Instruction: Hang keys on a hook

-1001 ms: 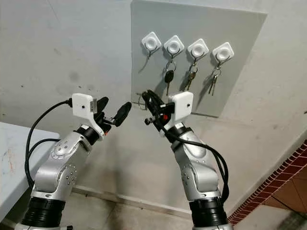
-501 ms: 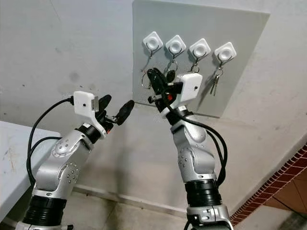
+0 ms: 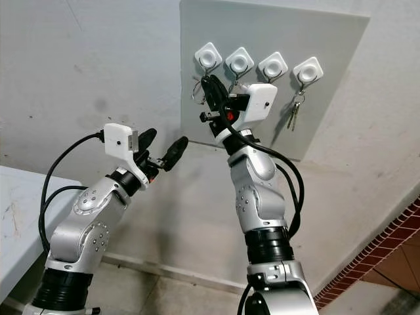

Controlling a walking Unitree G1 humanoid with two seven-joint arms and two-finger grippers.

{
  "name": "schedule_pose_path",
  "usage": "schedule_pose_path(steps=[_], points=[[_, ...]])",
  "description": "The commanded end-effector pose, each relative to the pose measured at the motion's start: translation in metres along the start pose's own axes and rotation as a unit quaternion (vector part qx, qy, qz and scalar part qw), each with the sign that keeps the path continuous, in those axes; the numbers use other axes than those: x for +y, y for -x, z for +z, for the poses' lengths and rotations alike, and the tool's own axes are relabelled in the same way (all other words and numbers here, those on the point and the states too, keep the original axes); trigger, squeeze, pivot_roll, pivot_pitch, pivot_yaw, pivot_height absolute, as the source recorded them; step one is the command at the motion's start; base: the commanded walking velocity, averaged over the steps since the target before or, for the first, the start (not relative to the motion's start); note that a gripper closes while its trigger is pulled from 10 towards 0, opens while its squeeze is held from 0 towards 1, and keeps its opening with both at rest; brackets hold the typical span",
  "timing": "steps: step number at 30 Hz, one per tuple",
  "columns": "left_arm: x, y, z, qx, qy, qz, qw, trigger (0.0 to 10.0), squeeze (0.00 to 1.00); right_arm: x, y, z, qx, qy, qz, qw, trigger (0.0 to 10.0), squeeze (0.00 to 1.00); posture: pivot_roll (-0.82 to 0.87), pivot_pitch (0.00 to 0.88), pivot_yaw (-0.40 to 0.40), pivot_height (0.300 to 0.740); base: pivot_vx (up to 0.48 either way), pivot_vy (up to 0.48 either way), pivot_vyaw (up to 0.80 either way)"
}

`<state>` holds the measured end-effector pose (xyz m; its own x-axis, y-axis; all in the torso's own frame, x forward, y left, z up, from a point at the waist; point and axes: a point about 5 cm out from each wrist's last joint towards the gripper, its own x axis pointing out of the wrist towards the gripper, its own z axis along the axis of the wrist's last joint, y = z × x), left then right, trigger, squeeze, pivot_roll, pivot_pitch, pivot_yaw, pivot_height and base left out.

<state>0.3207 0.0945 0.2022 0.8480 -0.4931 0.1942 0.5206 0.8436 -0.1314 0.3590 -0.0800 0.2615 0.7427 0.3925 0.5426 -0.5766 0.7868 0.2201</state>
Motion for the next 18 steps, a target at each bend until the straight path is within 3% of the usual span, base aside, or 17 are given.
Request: schedule_pose_path(steps=[1,18], points=[[-0.004,-0.002,0.007,-0.008,-0.003,-0.011,1.000,10.0,0.00,0.000,-0.006,0.005,-0.013,-0.001,-0.001,1.000,10.0,0.00,-0.03,0.000,-0.047,0.740,0.000,0.000,0.00],[-0.004,-0.001,0.008,-0.009,0.004,-0.007,1.000,10.0,0.00,-0.015,-0.021,0.000,-0.024,-0.020,-0.051,0.998,10.0,0.00,-0.02,0.000,-0.050,0.740,0.000,0.000,0.00]])
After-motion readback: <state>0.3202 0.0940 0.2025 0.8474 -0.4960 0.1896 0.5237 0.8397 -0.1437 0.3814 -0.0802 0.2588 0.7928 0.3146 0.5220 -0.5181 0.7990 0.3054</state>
